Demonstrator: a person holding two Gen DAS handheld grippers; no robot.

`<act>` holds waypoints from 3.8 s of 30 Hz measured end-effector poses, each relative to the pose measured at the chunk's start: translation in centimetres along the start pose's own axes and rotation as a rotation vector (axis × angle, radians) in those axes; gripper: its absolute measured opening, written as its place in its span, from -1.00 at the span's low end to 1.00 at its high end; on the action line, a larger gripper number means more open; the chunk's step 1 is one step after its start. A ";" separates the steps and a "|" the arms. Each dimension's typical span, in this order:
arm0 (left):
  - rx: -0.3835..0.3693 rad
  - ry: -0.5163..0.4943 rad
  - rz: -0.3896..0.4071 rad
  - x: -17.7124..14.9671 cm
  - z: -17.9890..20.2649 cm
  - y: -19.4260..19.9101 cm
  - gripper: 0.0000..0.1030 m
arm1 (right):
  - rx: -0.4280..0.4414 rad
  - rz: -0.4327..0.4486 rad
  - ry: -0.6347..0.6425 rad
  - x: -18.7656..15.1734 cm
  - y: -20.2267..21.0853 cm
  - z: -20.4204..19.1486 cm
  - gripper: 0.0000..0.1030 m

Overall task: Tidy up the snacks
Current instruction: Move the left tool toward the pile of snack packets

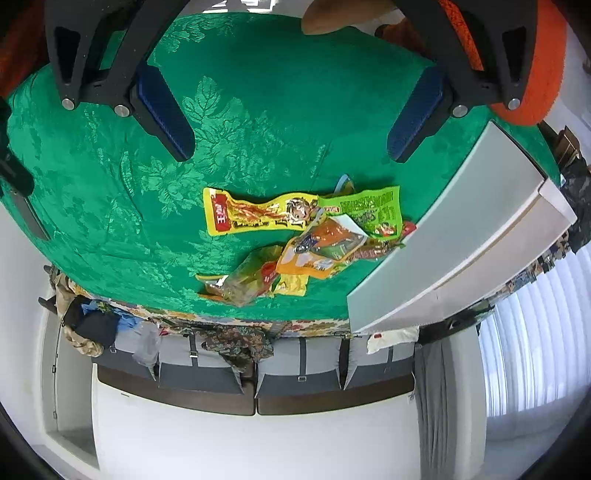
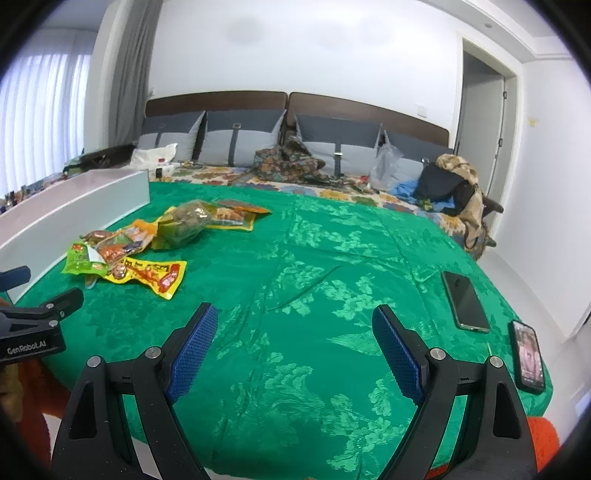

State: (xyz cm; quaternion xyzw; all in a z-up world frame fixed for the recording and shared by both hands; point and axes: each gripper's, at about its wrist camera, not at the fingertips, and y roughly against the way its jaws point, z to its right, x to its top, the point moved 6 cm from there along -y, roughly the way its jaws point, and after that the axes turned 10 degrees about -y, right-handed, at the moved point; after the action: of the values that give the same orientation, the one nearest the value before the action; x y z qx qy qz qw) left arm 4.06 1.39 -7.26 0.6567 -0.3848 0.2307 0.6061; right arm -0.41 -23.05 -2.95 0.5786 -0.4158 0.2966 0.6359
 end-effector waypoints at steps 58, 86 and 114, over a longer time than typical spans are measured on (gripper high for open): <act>-0.068 -0.032 -0.199 -2.9 1.2 -9.2 1.00 | -0.012 -0.330 -0.072 -6.9 -8.5 2.7 0.71; -0.135 -0.042 -0.263 -3.0 1.0 -9.6 1.00 | 0.002 -0.296 -0.129 -6.8 -8.7 2.8 0.74; -0.203 -0.113 -0.286 -3.1 0.7 -9.6 1.00 | -0.016 -0.316 -0.134 -7.0 -8.5 2.9 0.74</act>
State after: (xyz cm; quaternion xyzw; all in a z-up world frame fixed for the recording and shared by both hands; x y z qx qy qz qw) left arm 9.63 1.10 -15.74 0.6520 -0.3424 0.0650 0.6734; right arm 2.99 -26.48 -13.21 0.6500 -0.3636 0.1502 0.6502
